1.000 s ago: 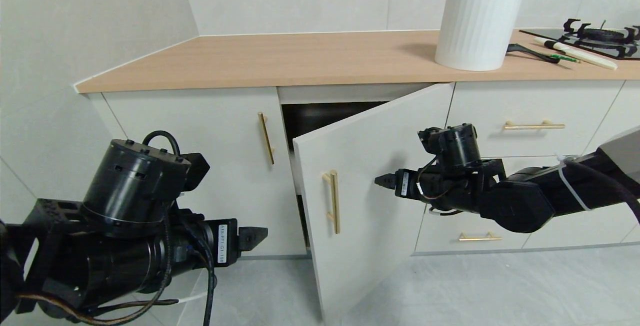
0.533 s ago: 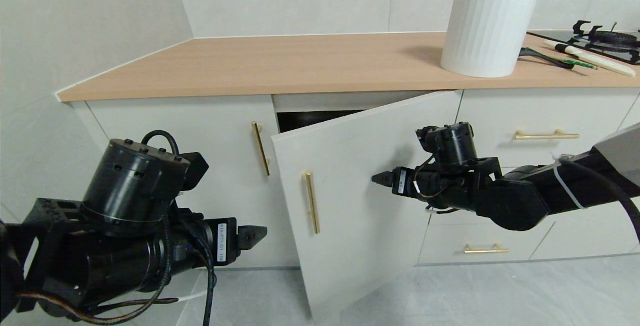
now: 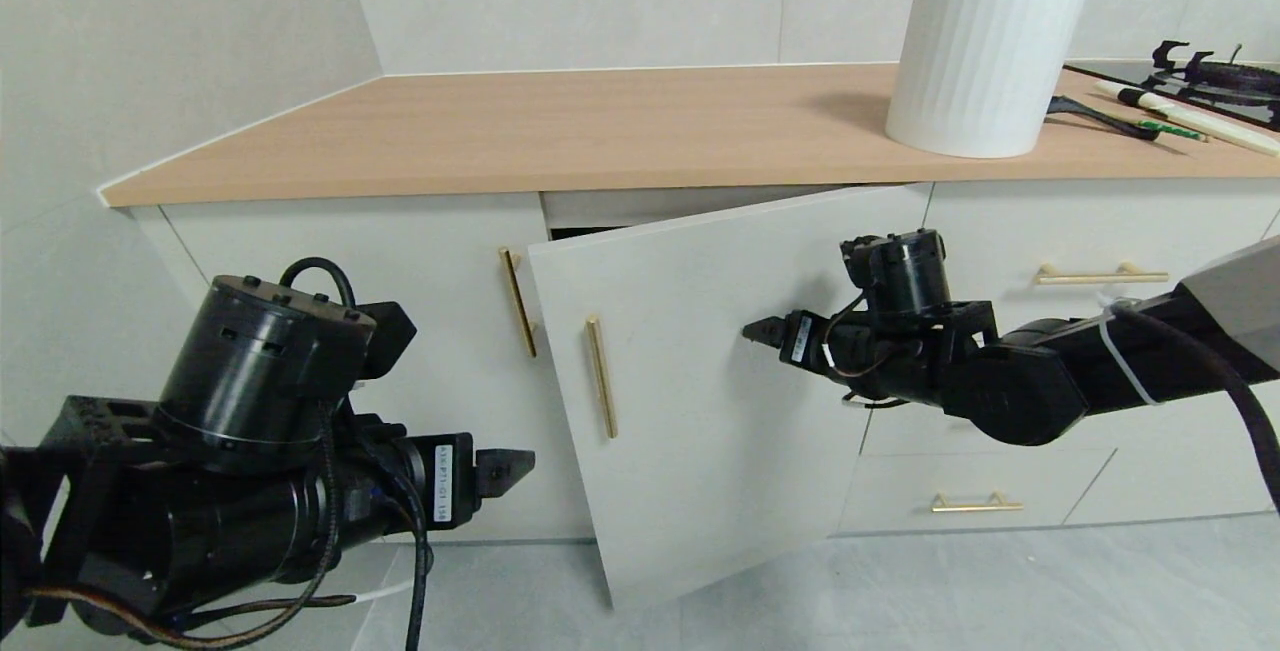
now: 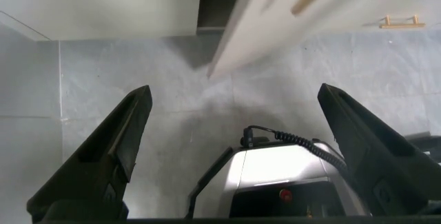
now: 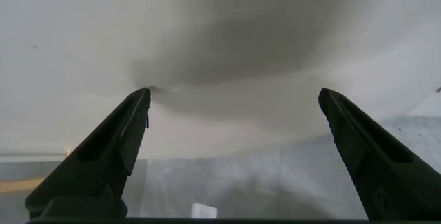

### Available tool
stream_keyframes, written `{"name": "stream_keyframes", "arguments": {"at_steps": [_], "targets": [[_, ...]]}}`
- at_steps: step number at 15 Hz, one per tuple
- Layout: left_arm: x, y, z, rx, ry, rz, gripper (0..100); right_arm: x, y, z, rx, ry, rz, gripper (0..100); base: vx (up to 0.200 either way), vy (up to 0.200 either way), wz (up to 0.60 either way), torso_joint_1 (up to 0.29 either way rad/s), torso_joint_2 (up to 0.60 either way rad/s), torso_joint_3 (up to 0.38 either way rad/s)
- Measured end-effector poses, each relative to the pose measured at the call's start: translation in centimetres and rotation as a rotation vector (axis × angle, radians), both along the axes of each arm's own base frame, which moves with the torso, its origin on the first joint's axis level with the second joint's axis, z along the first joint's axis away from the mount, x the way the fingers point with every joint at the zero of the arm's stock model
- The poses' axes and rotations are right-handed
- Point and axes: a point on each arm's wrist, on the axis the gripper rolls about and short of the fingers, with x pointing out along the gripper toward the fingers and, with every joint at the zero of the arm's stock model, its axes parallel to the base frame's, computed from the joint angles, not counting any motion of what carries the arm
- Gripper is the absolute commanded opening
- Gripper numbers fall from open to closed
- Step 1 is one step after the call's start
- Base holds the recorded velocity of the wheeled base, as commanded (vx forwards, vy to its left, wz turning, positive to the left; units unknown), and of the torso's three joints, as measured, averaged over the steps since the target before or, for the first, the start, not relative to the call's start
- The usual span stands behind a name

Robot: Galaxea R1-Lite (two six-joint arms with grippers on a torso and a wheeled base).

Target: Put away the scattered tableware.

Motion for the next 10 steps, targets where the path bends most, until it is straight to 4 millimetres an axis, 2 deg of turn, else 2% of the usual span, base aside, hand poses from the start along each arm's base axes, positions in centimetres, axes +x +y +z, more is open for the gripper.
{"name": "stream_keyframes", "arguments": {"at_steps": [10], "targets": [[0.0, 0.0, 0.0, -0.002, -0.002, 0.001, 100, 3.4, 0.9, 0.3, 0.02, -0.078, -0.231, 100, 0.0, 0.0, 0.0, 0.0, 0.0, 0.0]]}}
